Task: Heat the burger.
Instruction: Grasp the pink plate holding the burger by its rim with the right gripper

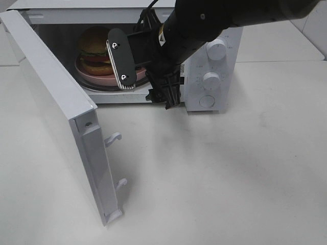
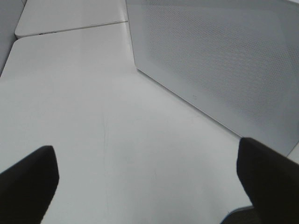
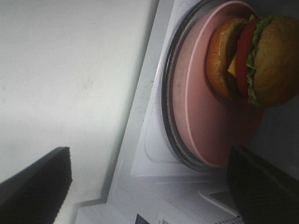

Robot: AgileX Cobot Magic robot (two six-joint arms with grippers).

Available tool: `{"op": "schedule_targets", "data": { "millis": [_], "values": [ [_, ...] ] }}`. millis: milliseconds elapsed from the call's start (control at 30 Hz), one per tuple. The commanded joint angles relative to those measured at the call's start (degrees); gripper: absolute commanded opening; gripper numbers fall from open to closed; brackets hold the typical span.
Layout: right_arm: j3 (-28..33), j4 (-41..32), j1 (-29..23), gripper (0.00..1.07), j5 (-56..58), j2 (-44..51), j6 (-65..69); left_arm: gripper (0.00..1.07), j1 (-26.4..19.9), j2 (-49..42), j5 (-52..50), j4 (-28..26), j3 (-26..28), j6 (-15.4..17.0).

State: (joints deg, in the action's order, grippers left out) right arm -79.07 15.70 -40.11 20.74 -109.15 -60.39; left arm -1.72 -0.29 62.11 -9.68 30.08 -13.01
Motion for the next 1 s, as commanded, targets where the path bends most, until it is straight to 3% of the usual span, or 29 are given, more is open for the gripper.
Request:
{"op": "schedule_targets", "data": {
  "millis": [33,767,1000],
  "values": [
    [-1.8,-0.1,-0.1,0.87,-0.5,-1.7,1.0,0.96,0.0,-1.1,-0.2,-0.4,-0.2,0.2],
    [-18.3,-0.1,0.1,0.85,0.2,-17.9,6.6,0.96,0.0,-1.1,-0.2,-0.4,-0.2,0.2],
    [-26.5,-0.1,0.1,0.83,3.2,-24.1,8.9,0.96,0.0,-1.1,-0.2,-0.4,-0.2,0.2]
  ]
}}
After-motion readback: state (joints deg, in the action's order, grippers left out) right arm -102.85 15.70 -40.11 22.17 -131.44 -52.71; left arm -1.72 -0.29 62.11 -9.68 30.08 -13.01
